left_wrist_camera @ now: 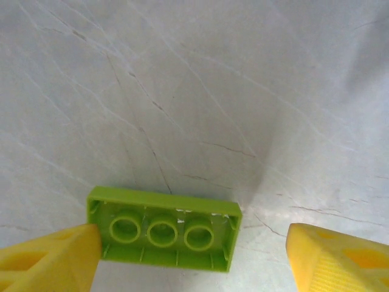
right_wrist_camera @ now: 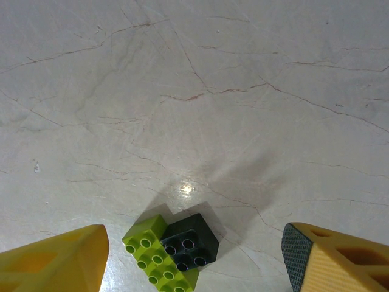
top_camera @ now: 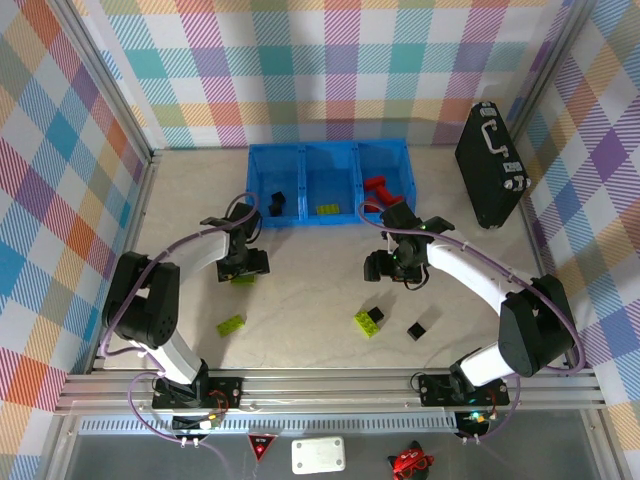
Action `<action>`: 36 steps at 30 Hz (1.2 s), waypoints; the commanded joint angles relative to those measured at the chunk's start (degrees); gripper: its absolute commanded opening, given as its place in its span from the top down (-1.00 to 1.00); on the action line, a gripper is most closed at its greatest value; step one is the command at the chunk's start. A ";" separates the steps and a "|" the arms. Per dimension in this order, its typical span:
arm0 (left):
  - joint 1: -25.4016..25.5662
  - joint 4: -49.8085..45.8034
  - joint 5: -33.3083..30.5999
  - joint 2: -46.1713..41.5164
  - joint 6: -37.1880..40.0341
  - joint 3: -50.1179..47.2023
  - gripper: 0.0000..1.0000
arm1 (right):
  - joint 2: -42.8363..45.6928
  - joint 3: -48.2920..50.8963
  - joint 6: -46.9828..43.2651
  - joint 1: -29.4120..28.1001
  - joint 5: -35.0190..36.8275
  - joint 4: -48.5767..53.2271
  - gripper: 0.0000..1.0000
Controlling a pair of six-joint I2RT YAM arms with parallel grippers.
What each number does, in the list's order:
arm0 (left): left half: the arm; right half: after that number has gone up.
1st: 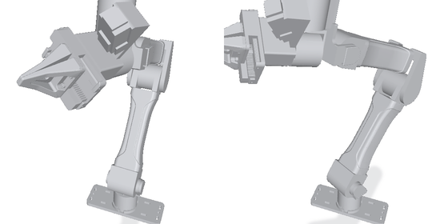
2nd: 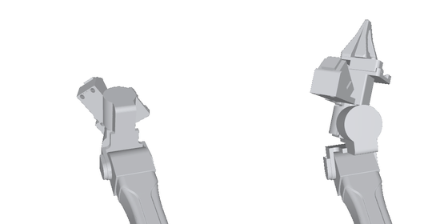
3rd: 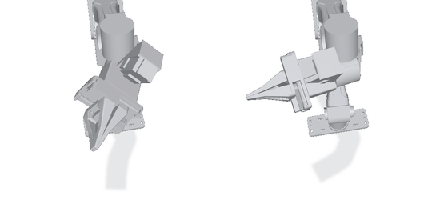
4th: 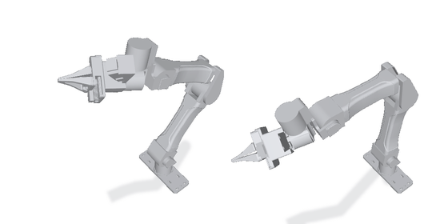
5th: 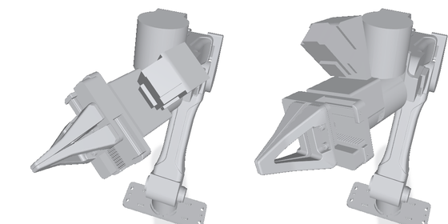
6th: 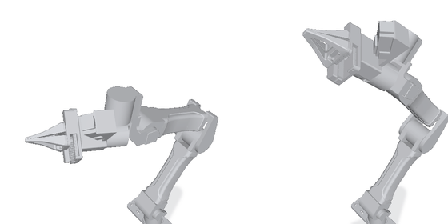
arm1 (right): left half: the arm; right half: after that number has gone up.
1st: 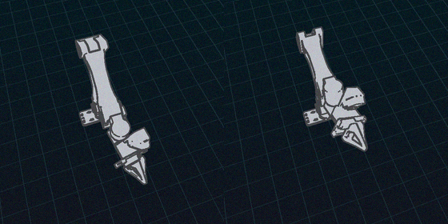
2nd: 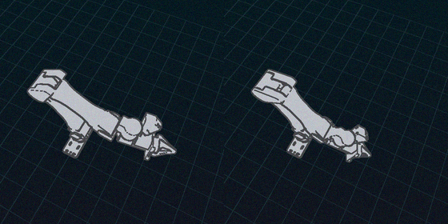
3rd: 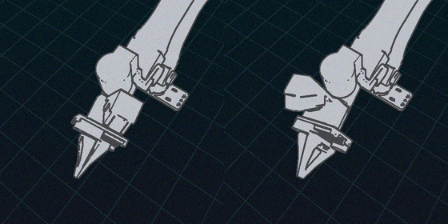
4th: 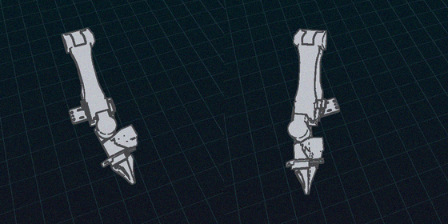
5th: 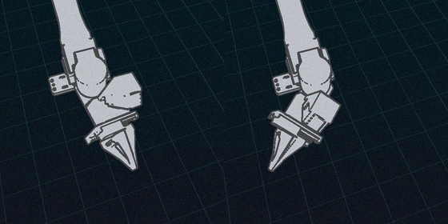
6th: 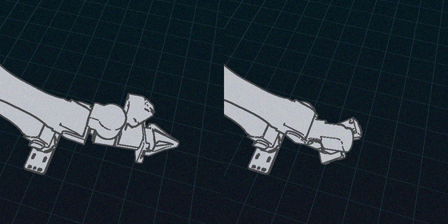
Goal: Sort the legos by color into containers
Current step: Touch the lego at the center of the table, then pick up the lego from the middle-left of the table.
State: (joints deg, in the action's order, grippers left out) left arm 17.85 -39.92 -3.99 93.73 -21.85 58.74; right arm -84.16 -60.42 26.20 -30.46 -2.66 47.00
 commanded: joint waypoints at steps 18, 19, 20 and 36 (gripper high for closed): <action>-2.82 -1.06 3.89 3.56 3.96 -0.37 -0.57 | 0.40 1.29 0.94 -0.74 -0.41 -0.69 -0.52; -2.89 -0.95 3.99 3.56 3.93 -0.50 -0.55 | 0.40 1.36 1.01 -0.74 -0.31 -0.68 -0.52; -2.90 -0.86 4.05 3.56 3.92 -0.51 -0.53 | 0.49 1.32 1.03 -0.75 -0.33 -0.68 -0.52; -2.90 -1.08 5.46 1.92 3.76 0.07 -0.21 | 0.99 1.78 1.28 -0.81 -0.07 -0.69 -0.51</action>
State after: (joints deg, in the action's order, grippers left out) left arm 15.81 -40.34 -0.38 96.73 -18.41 58.63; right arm -84.16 -59.66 26.61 -30.83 -2.63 46.06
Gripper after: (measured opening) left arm 0.614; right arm 0.754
